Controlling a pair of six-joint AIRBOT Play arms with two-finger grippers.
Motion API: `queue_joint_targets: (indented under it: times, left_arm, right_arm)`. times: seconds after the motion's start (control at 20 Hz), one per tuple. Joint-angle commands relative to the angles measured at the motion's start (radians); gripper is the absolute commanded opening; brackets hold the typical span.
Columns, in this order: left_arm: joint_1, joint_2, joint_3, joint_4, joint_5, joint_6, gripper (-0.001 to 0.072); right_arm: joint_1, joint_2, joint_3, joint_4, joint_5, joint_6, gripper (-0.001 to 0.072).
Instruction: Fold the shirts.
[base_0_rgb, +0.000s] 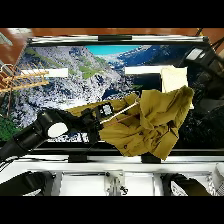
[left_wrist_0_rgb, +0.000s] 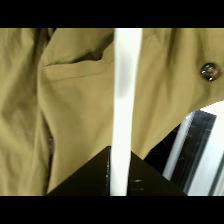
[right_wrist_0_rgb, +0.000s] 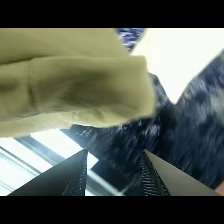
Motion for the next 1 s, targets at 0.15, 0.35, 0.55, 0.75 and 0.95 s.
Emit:
queue_joint_targets:
  times: [0.15,0.35,0.55,0.75,0.95]
  left_arm:
    - [0.037,0.0,0.0,0.0,-0.009,0.087,0.0046]
    - [0.037,0.0,0.0,0.0,-0.015,0.106,0.0046]
    - [0.037,-0.001,0.0,-0.005,0.01,0.117,0.0046]
    - [0.063,-0.001,0.0,-0.007,0.021,0.153,0.0045]
    - [0.119,-0.001,0.0,-0.006,-0.041,0.153,0.0045]
  right_arm:
    - [-0.01,-0.085,-0.016,0.04,-0.005,-0.269,0.0451]
    - [-0.009,-0.132,-0.016,0.113,-0.005,-0.339,0.0451]
    - [-0.008,-0.143,-0.016,0.199,-0.014,-0.392,0.045]
    - [-0.009,-0.143,-0.016,0.246,-0.036,-0.414,0.0449]
    - [-0.017,-0.135,-0.016,0.18,-0.025,-0.395,0.0448]
